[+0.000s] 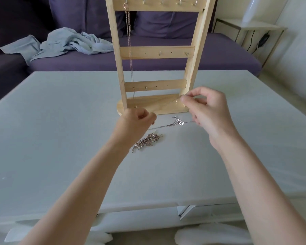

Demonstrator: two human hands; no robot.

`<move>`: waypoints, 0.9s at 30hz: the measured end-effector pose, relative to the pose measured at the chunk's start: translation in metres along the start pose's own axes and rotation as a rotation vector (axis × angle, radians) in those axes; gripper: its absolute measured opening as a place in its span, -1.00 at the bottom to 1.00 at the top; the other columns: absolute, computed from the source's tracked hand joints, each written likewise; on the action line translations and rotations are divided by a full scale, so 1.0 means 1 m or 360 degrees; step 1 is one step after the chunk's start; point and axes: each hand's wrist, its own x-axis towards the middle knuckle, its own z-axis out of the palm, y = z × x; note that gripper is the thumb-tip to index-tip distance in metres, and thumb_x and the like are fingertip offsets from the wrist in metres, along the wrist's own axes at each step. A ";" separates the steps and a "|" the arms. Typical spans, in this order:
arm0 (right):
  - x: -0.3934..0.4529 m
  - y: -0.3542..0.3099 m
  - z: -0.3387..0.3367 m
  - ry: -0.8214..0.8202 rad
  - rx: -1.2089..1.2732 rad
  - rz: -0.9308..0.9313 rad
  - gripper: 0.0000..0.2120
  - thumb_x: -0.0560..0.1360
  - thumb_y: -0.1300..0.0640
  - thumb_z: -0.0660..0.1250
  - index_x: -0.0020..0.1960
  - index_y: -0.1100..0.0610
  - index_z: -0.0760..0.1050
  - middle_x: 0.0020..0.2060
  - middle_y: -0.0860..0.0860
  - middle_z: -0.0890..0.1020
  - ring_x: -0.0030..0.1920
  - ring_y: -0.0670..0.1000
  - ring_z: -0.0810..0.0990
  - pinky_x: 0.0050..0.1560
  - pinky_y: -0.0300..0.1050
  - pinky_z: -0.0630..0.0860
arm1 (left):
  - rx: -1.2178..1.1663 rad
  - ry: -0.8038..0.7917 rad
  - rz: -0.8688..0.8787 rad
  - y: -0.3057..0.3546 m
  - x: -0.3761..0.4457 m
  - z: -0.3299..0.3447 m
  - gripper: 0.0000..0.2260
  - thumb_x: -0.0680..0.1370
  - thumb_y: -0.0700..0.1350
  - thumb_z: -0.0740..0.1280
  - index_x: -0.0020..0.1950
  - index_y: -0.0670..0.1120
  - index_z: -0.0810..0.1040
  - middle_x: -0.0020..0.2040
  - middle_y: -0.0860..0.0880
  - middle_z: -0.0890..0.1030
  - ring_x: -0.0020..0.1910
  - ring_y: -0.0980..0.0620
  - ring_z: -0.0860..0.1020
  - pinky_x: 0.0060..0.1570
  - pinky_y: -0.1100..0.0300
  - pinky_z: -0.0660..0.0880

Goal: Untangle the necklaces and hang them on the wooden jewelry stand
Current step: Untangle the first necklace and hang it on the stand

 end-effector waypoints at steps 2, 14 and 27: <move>0.000 0.001 -0.001 -0.0052 -0.0033 0.0063 -0.85 0.45 0.16 0.37 -0.28 0.08 0.48 -0.64 -0.13 0.35 -0.55 -0.07 0.27 -0.41 -0.22 0.28 | -0.0611 -0.0034 -0.0180 0.005 0.001 -0.004 -0.74 0.54 -0.16 0.25 -0.36 -0.08 0.45 -0.48 0.03 0.41 -0.41 0.10 0.42 -0.11 0.22 0.42; -0.006 0.000 0.004 -0.0428 -0.0085 0.0364 -0.92 0.49 0.20 0.32 -0.18 0.14 0.49 -0.55 -0.03 0.51 -0.59 -0.05 0.39 -0.57 -0.31 0.18 | -0.1140 -0.0402 -0.0106 0.015 -0.004 -0.017 -0.80 0.61 -0.11 0.20 -0.07 0.01 0.62 -0.42 0.08 0.31 -0.53 0.16 0.18 -0.59 0.38 0.11; -0.006 -0.010 -0.001 -0.0552 0.0284 0.0493 -0.76 0.56 0.19 0.11 -0.14 0.23 0.50 -0.45 0.08 0.59 -0.63 -0.07 0.10 -0.48 -0.19 0.00 | -0.0365 -0.0630 -0.0079 0.010 -0.014 0.004 -0.90 0.45 -0.05 0.44 -0.22 -0.02 0.60 -0.55 0.14 0.27 -0.56 0.16 0.21 -0.57 0.41 0.16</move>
